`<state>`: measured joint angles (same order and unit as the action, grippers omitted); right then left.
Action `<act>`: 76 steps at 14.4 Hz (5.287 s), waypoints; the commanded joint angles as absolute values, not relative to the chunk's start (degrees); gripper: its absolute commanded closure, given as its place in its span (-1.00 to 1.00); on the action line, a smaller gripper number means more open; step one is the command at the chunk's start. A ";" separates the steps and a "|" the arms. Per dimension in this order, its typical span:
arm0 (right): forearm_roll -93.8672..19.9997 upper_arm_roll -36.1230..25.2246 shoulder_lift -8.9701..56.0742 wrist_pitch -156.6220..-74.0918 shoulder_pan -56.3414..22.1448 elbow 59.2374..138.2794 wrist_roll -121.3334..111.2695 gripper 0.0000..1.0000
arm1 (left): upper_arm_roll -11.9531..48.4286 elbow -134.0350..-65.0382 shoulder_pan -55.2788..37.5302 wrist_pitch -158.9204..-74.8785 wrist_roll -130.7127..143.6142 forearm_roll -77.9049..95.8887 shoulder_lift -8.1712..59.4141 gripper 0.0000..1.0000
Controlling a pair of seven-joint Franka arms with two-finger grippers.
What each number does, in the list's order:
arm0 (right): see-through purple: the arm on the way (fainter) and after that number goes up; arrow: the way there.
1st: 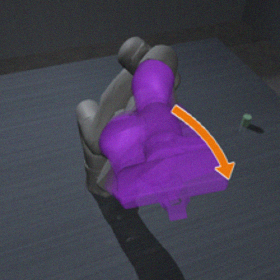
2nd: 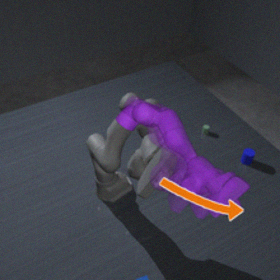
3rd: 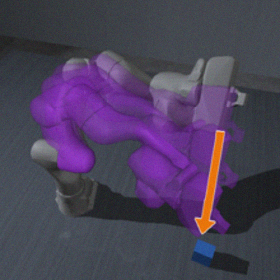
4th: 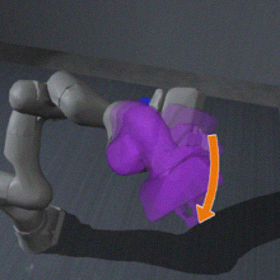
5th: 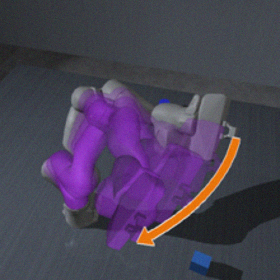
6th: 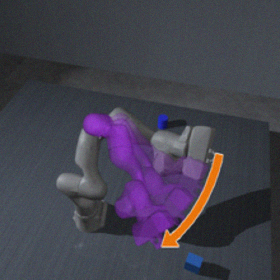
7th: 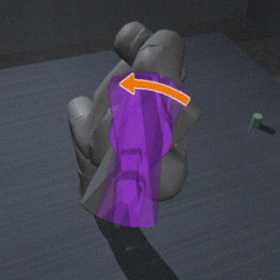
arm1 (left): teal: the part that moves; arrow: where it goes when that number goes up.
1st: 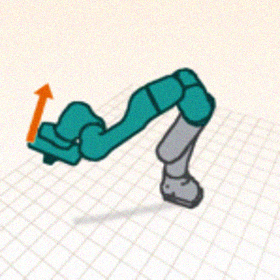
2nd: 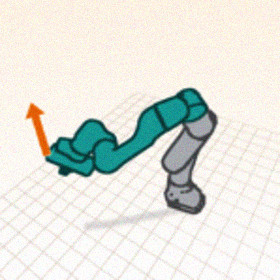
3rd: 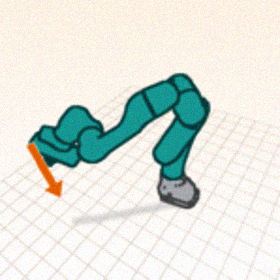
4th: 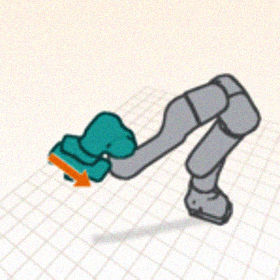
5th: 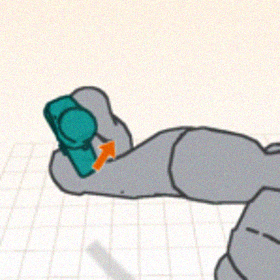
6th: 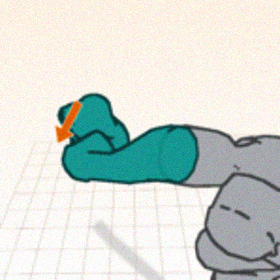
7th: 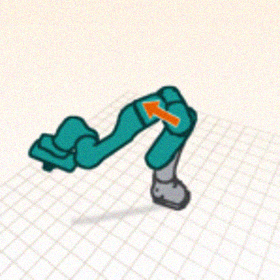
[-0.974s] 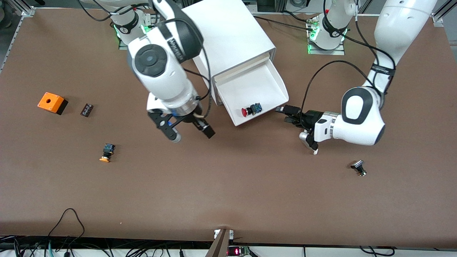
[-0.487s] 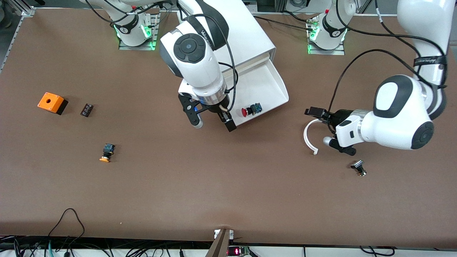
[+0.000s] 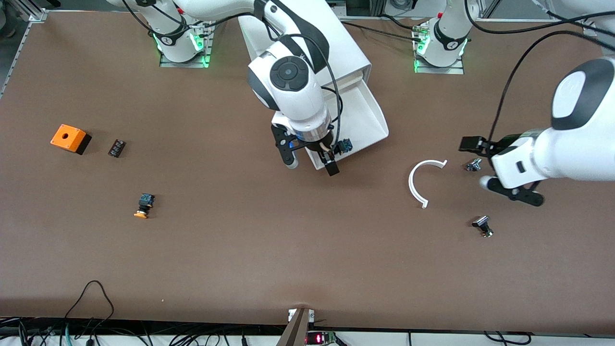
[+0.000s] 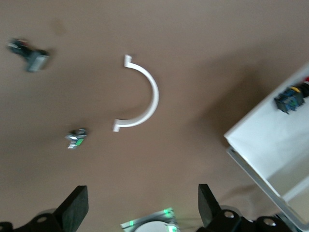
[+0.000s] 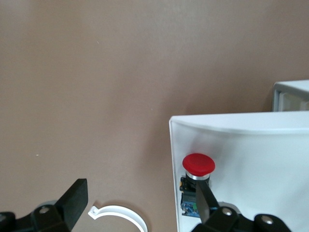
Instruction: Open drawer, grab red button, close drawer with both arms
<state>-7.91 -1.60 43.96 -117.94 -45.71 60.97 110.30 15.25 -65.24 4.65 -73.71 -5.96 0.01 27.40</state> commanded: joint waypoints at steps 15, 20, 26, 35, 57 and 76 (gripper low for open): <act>-8.44 -0.18 49.75 -115.32 -50.36 58.80 113.91 -0.95 | 15.38 -59.06 7.65 -72.25 -5.27 -2.28 27.69 -1.00; -8.00 -0.18 49.75 -115.05 -50.98 58.89 113.29 0.55 | 15.38 -59.06 7.65 -72.25 -5.19 -2.29 27.68 -1.00; -8.26 -0.26 49.04 -113.56 -50.63 58.45 113.12 1.00 | 15.91 -59.06 7.47 -71.98 -2.65 -2.37 27.60 -1.00; -8.52 0.36 42.20 -104.87 -42.81 56.34 90.66 1.00 | 15.91 -59.32 7.38 -72.07 -2.02 -2.37 27.51 -1.00; -8.61 -11.34 28.56 -125.31 -20.40 101.06 2.82 1.00 | 21.35 -102.99 -9.84 -121.53 56.77 -10.99 24.43 -0.98; -8.35 -11.51 31.48 -135.81 -18.89 103.62 3.07 -0.98 | 36.47 -112.68 -8.79 -123.41 65.74 -2.65 22.59 -0.98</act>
<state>-7.96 -11.76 35.38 -138.37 -19.06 103.21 3.73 35.25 -111.19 -9.76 -125.42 65.37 -5.22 24.57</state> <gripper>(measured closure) 0.203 0.004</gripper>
